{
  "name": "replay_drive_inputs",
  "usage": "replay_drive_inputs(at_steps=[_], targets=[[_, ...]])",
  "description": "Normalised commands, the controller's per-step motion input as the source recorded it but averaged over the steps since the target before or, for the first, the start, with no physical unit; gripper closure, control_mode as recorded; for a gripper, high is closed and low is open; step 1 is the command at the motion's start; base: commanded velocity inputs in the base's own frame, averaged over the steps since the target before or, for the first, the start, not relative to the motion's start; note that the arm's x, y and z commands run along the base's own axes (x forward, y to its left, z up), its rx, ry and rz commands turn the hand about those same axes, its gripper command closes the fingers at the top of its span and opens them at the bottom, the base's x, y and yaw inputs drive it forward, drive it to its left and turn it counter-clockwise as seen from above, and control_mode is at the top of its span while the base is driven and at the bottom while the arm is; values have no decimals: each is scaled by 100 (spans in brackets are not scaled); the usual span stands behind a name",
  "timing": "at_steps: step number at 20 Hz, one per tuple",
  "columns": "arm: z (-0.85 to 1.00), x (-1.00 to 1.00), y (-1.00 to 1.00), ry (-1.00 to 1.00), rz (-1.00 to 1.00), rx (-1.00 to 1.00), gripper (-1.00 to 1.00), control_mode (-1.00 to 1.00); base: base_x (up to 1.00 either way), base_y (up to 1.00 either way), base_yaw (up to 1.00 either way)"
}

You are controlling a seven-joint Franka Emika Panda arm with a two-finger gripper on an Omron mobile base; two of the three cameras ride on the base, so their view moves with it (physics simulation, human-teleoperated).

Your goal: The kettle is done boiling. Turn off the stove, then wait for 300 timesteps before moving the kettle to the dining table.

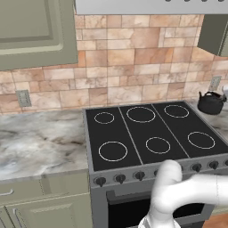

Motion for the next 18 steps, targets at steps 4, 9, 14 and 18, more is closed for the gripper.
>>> replay_drive_inputs(at_steps=[4,9,14,18], targets=[[11,-34,5,0,-4,0,100,-100,0,0,0],[0,-1,4,1,0,0,100,-100,0,0,0],[0,0,0,0,0,0,100,-100,0,0,0],[0,-6,0,-3,0,0,100,100,-11,0,0]])
